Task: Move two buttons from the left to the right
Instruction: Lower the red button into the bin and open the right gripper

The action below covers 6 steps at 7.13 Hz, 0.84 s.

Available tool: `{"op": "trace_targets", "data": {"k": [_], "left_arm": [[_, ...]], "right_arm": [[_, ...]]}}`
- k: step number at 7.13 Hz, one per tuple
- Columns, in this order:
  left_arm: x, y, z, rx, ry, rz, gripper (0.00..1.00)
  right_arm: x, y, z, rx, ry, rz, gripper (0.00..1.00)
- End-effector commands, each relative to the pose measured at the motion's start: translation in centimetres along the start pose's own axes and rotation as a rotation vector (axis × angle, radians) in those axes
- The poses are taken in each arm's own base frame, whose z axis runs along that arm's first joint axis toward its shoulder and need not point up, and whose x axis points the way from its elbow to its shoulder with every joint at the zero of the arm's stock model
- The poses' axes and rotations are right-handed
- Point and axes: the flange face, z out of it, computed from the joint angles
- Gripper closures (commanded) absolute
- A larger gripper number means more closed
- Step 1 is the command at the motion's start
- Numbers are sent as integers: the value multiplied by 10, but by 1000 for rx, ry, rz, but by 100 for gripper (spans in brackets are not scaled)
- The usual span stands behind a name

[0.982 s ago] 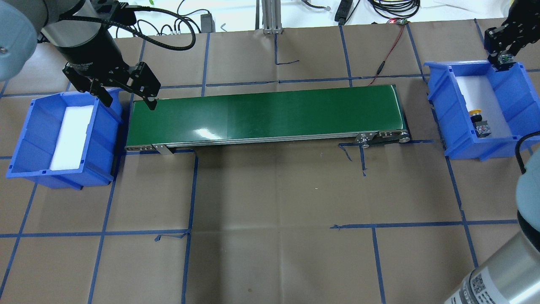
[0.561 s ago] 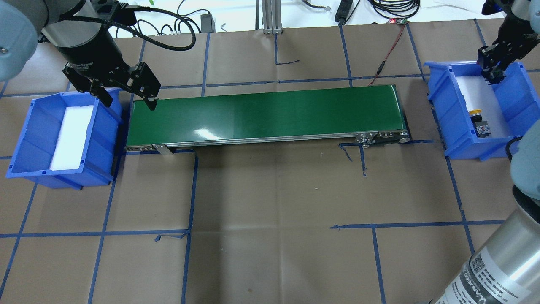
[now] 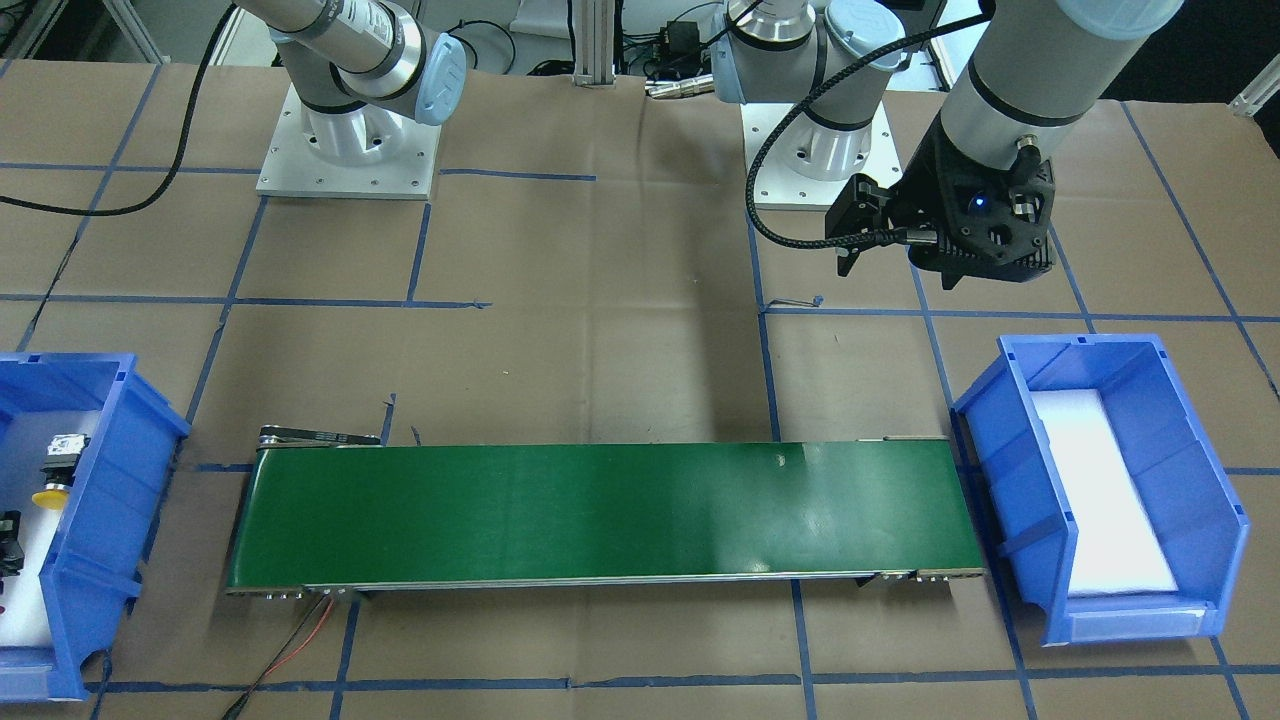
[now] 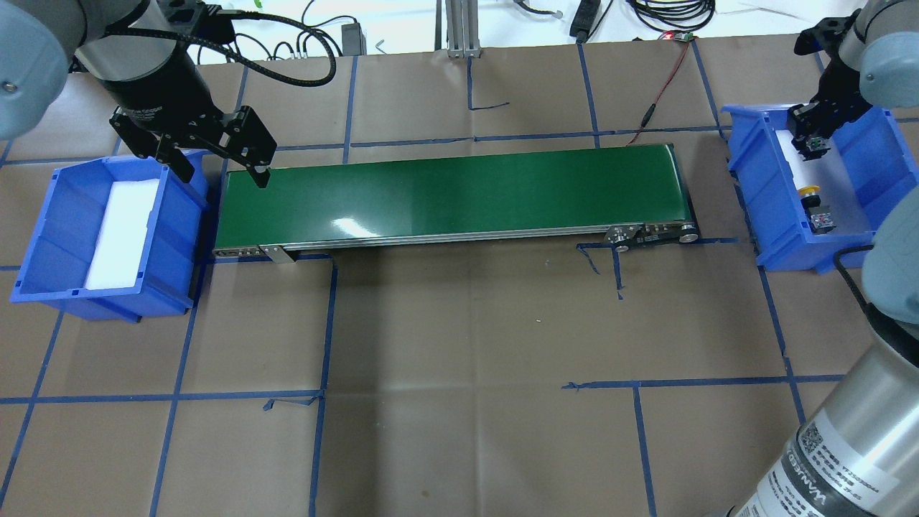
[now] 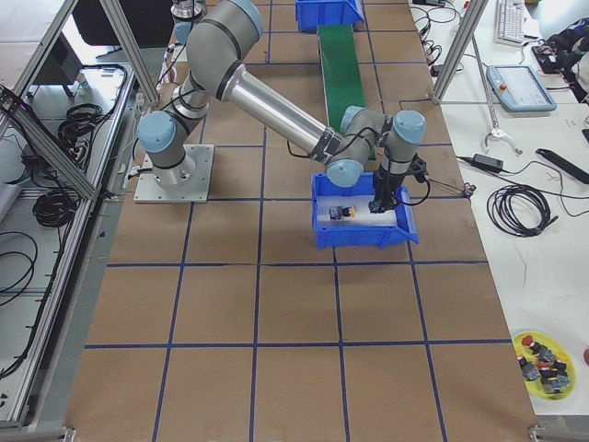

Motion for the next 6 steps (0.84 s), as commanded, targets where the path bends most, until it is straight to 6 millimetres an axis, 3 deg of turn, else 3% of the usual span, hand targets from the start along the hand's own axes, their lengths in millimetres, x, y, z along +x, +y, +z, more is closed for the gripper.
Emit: {"op": "trace_targets", "data": {"k": [1,4,6], "left_arm": [[2,0,0,-1,3,-19,0],[2,0,0,-1,5,-23,0],[2,-1,5,-10,6,-21,0]], "right_arm": [[-2,-3,15,3,-24,-8,98],[-2,-2,21,-5,-31,-5,94],[-3,-2,20,-1,-31,3,35]]}}
